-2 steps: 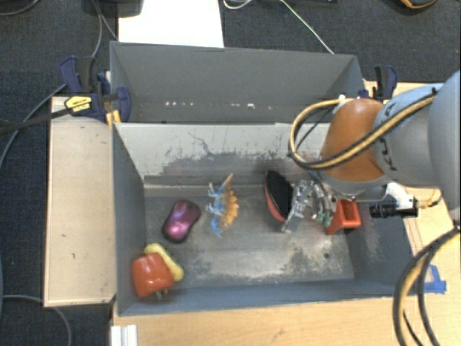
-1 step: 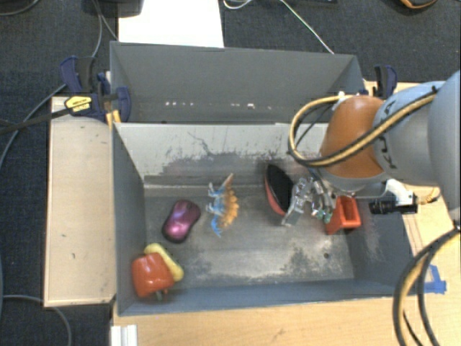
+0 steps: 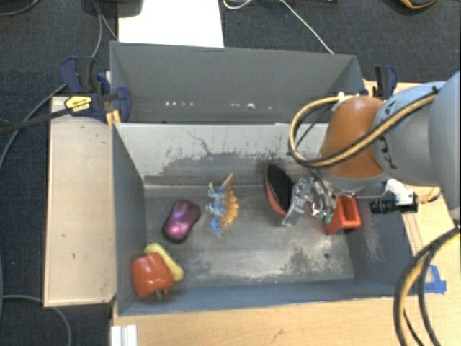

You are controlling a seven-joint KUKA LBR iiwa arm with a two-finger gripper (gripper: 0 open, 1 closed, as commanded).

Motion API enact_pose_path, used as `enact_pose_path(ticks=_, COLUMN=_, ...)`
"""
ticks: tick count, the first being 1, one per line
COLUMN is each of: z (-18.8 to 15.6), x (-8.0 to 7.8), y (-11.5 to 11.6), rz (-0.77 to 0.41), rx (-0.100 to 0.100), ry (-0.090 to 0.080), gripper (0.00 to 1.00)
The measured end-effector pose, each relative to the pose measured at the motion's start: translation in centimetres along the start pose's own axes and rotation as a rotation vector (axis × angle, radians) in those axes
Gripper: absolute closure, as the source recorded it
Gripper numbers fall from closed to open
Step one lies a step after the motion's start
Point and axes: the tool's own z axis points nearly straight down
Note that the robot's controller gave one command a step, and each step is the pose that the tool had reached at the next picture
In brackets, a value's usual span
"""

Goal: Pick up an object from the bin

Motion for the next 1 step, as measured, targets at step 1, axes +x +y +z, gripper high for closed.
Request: enact_pose_path(ticks=1, z=-2.52, x=0.03, y=1.03, rz=0.011, rx=-0.002, ry=-0.001, gripper=1.0)
